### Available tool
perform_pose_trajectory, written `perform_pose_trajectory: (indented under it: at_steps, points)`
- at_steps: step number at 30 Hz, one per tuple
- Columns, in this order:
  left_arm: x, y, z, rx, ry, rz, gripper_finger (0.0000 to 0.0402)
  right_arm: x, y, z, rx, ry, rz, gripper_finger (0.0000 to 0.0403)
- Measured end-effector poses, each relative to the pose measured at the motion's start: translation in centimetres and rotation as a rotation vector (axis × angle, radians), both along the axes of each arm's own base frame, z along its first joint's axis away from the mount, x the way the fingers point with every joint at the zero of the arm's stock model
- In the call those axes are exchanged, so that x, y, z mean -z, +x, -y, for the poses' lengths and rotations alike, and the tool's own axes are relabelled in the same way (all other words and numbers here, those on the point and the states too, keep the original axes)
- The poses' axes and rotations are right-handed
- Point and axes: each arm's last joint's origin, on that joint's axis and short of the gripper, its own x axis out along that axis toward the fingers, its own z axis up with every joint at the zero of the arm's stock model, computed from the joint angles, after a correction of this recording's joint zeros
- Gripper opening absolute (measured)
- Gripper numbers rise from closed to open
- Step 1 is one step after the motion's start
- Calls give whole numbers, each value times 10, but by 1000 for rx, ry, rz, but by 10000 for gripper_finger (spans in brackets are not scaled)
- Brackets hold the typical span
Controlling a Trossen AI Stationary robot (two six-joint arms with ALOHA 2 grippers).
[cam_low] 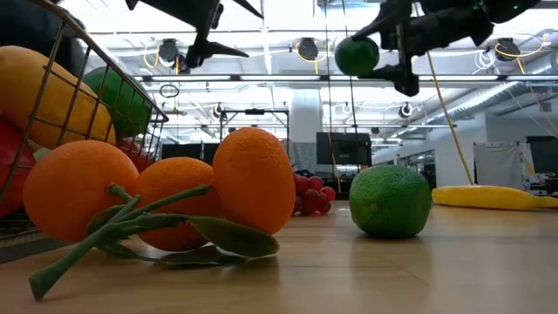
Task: Build produce basket
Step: Put the top green lime into the wire basket
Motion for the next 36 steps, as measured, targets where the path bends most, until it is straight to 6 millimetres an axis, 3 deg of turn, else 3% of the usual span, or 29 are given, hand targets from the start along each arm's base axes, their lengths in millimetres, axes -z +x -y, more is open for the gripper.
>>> perform_pose_trajectory:
  at_steps: [5,16,27,36]
  points:
    - [1,6,-2,-34,-90,43,343,-6,16,-2,-57,-42,-10,298]
    - [23,38,-4,-37,-466,106,334,2,41,-14,-267,-57,-47,298]
    - [59,69,16,32,-584,0,358,18,49,-33,-398,-119,-136,298]
    - [78,88,25,46,-590,16,363,32,56,-34,-432,-127,-205,298]
